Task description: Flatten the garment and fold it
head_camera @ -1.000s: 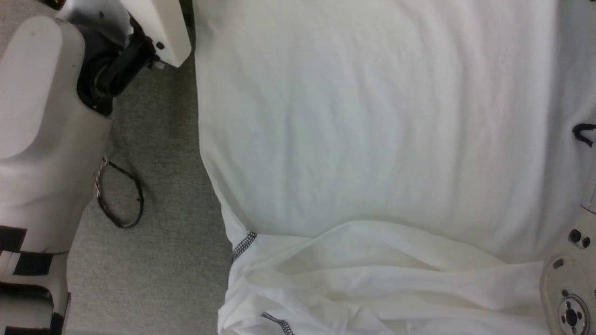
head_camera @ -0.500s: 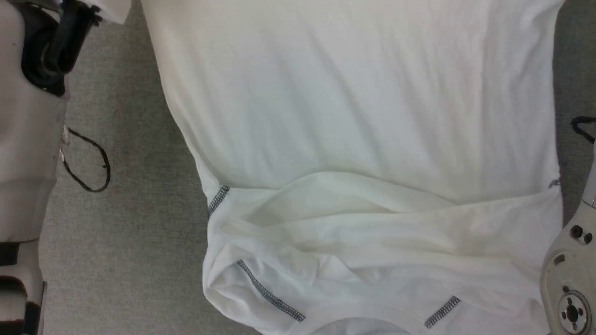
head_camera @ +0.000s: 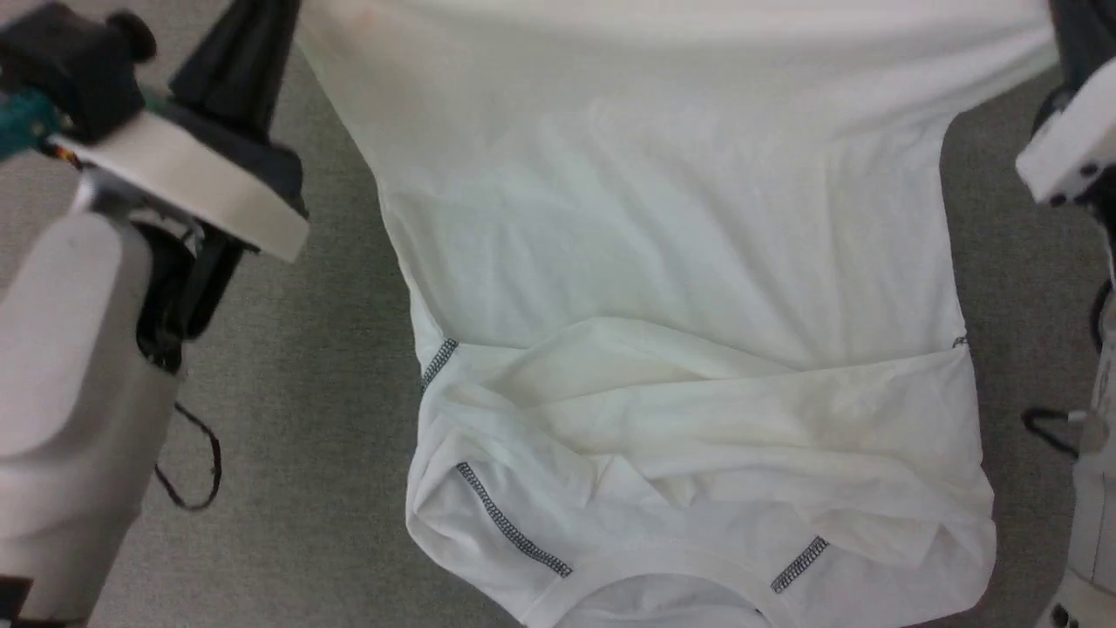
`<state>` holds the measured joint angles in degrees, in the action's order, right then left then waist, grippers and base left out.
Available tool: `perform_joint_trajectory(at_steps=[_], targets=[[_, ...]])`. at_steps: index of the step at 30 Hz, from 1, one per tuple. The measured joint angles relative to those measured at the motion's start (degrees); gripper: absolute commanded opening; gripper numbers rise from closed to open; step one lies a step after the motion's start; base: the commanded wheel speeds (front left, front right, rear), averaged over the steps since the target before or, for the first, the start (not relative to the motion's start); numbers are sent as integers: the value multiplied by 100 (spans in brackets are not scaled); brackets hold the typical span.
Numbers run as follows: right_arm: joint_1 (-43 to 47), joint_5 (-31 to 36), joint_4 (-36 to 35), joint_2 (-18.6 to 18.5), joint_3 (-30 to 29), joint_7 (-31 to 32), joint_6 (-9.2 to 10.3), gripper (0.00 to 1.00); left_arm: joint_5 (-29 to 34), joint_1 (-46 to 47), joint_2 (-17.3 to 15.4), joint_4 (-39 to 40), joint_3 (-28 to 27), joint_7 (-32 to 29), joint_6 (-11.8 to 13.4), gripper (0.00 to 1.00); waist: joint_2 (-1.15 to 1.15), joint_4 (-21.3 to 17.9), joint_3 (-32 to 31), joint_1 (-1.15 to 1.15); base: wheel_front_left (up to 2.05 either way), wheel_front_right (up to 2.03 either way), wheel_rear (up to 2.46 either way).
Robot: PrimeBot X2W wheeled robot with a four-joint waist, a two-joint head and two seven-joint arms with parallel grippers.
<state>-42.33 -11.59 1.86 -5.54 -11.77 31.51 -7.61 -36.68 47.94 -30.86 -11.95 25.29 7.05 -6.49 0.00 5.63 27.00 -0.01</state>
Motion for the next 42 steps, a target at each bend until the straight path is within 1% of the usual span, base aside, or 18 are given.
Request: perform_joint_trajectory(at_steps=[3,6,11,14,18,22,25,28,31,33,36,37,38,39,40,41,42], targets=[[836,-312,-493,12,-26,37,1,0,41,-786,-166,552,40,140,136,0,0,41,-281,0,0,0,0],[1606,-597,-1001,81,-88,-27,1,0,33,-1664,-355,1229,11,265,400,0,0,68,-564,-1,0,0,0],[2822,-998,-1727,225,-220,-472,1,0,12,-3183,-619,2225,-25,428,905,0,0,65,-1012,-2,0,0,0],[3573,-1226,-1967,257,-392,-661,0,0,1,-4036,-628,2621,-9,543,1181,0,0,42,-1248,-2,0,0,0],[4483,-1756,-2057,259,-506,-920,0,0,8,-4832,-544,2969,68,657,1423,0,0,9,-1496,-1,0,0,0],[5181,-2167,-2019,260,-482,-1222,0,0,80,-5329,-449,3000,231,705,1496,0,0,-23,-1639,0,0,0,0],[5582,-2301,-1998,261,-403,-1347,1,0,32,-5622,-300,3009,230,717,1513,0,0,-42,-1716,0,0,0,0],[5945,-2388,-1985,260,-348,-1363,1,0,-11,-5941,-299,2988,272,719,1504,0,0,-50,-1783,1,0,0,0],[6195,-2362,-1926,260,-268,-1352,2,0,-48,-6170,-319,2866,417,698,1443,0,0,-55,-1846,0,0,0,0],[6273,-2339,-1846,261,-213,-1340,3,0,-149,-6201,-313,2733,513,600,1359,0,0,-55,-1889,1,0,0,0],[6291,-2203,-1695,257,-109,-1285,7,0,-155,-6187,-309,2481,622,480,1312,0,0,-55,-1963,1,0,0,0],[6291,-2171,-1641,259,-69,-1279,7,8,-155,-6173,-296,2391,658,447,1300,0,0,-55,-1990,1,0,0,0],[6290,-2107,-1573,259,-40,-1258,7,20,-157,-6137,-266,2299,703,394,1300,0,0,-54,-2017,1,0,0,0],[6288,-2023,-1508,258,-1,-1230,7,44,-155,-6076,-248,2202,757,312,1270,0,0,-53,-2043,1,0,0,0],[6280,-1965,-1446,257,38,-1216,7,100,-156,-6012,-219,2119,800,258,1248,7,0,-53,-2068,1,0,0,0],[6268,-1947,-1377,260,68,-1201,7,100,-163,-5943,-157,2031,821,222,1236,37,0,-52,-2093,1,0,0,0],[6250,-1927,-1328,261,90,-1200,7,100,-165,-5880,-118,1946,847,160,1209,48,0,-52,-2116,1,0,0,0]])
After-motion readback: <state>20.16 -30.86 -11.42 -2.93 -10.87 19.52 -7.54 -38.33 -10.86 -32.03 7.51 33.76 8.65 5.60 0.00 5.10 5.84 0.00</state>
